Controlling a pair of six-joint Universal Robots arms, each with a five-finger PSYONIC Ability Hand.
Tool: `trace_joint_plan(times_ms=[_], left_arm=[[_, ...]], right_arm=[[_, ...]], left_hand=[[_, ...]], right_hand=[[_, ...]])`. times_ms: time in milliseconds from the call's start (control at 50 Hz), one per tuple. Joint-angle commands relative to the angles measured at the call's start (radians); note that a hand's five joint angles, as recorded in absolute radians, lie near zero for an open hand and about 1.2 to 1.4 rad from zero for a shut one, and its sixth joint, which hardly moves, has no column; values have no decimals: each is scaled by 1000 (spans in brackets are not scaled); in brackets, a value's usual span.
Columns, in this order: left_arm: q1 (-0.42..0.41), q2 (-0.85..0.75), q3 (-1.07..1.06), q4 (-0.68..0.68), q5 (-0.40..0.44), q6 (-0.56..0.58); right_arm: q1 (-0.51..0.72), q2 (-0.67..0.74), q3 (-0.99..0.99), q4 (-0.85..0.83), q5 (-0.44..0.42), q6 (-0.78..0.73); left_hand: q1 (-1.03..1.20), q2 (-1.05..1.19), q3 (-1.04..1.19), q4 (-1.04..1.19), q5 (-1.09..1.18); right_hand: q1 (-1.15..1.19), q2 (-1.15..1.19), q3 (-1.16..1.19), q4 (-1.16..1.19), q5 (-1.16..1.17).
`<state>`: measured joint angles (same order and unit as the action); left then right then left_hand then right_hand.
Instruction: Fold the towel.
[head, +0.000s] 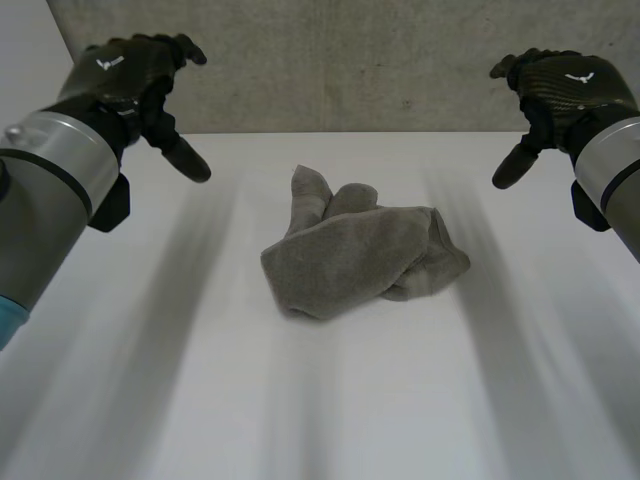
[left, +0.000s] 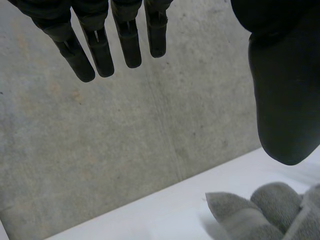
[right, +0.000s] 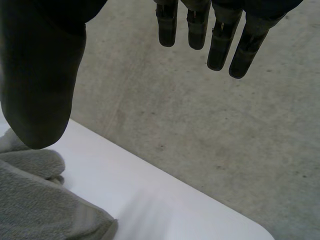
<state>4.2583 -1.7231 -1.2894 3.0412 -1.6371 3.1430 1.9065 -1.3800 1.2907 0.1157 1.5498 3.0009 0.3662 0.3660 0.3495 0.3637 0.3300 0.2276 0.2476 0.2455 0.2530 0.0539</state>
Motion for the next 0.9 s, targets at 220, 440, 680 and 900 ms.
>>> trace_joint_plan(times_ms=[220,440,680,900], left_arm=[[-17,-390,25,120,51,302],[-69,-598,93,231,74,310],[-132,-646,84,219,123,295],[-124,-381,-74,225,118,295]], right_arm=[[72,476,-328,27,-238,-172],[124,806,-548,2,-247,-171],[160,819,-559,-27,-234,-155],[154,546,-323,-18,-244,-149]], left_hand=[[-73,-73,-57,-71,-212],[-56,-56,-39,-53,-194],[1026,1026,1043,1028,888],[1030,1030,1047,1033,892]], right_hand=[[-53,-73,-71,-78,-54],[-53,-73,-71,-78,-54],[838,818,820,813,837],[1169,1149,1151,1143,1168]])
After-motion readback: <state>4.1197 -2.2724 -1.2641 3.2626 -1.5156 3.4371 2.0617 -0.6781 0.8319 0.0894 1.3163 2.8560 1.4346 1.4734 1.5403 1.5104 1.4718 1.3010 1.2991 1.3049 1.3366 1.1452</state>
